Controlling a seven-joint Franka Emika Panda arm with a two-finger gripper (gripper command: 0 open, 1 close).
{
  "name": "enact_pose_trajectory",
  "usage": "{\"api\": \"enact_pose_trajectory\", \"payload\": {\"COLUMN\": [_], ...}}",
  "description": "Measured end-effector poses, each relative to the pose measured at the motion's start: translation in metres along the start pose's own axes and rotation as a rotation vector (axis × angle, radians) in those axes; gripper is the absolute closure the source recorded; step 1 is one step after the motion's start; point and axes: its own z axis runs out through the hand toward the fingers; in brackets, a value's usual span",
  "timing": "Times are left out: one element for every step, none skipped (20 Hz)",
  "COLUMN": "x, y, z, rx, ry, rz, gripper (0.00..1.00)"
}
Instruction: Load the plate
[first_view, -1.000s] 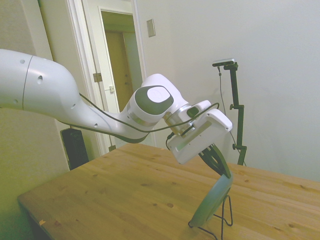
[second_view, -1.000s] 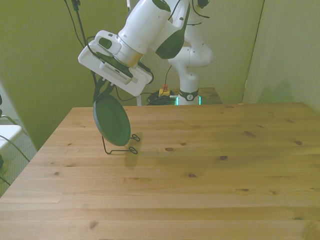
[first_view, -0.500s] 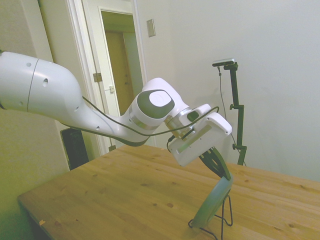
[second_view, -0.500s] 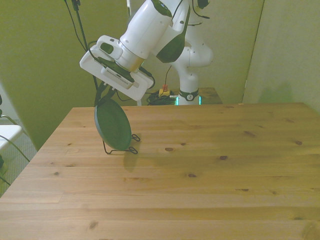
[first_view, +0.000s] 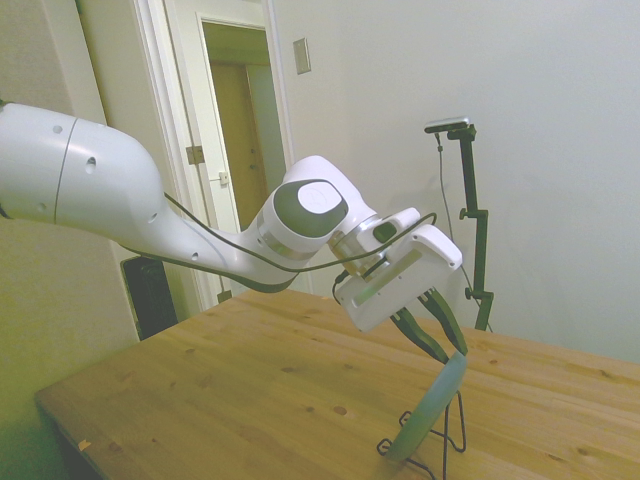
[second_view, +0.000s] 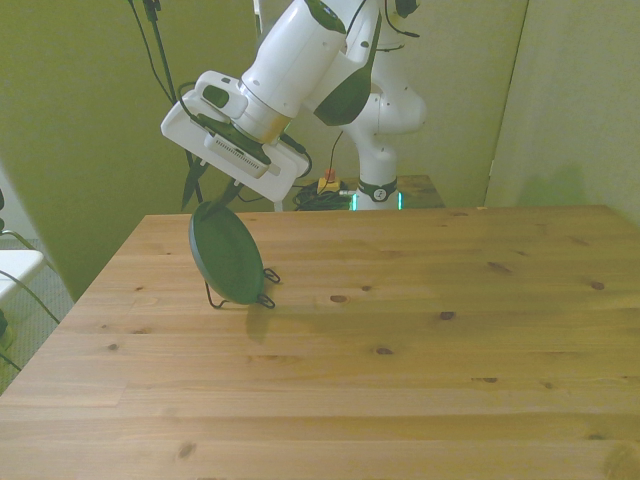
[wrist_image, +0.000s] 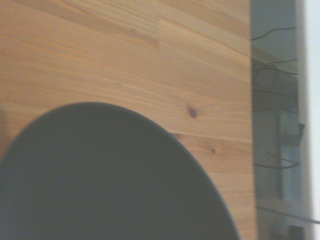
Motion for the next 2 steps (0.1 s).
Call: {"api": "enact_pose_trajectory", "payload": {"x": [0.001,0.001], "y": [-0.001,-0.002], "z": [-0.010,-0.023], "rx": [0.043,0.087], "ry": [-0.030,-0.063], "rz": [0.015,0.031], "gripper": [0.00,0.00]}}
